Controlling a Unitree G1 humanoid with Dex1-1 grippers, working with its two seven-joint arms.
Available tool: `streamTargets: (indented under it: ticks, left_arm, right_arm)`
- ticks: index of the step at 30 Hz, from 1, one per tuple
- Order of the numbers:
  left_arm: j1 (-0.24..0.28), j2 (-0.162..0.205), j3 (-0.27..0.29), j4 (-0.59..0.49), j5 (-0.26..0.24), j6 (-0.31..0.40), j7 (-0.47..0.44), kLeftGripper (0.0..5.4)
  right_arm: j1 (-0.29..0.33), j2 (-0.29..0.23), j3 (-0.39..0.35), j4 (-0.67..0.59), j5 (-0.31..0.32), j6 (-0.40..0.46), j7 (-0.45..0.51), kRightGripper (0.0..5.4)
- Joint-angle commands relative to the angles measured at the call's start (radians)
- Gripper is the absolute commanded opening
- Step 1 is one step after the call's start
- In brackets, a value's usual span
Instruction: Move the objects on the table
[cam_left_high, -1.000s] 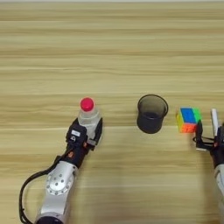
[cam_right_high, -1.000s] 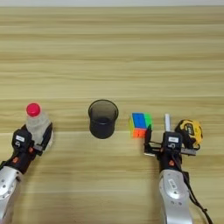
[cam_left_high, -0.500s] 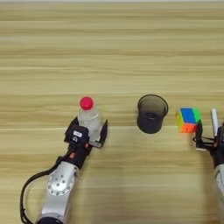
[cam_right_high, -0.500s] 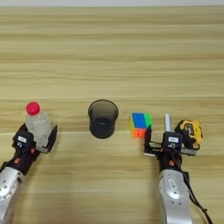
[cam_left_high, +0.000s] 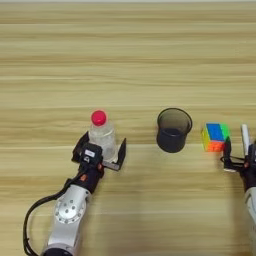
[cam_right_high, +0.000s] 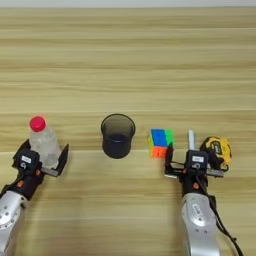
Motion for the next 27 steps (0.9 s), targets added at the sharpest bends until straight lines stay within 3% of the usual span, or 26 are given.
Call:
streamTargets:
  ticks: [1, 27]
  left_arm:
    - [0.028, 0.008, -0.007, -0.029, 0.010, 0.017, 0.003, 5.37]
    - [0.168, 0.043, -0.004, -0.172, -0.013, 0.067, -0.006, 5.37]
  right_arm:
    - [-0.005, -0.003, -0.001, 0.008, -0.002, 0.006, -0.001, 5.40]
    - [-0.014, -0.009, -0.004, 0.024, 0.001, 0.001, 0.005, 5.40]
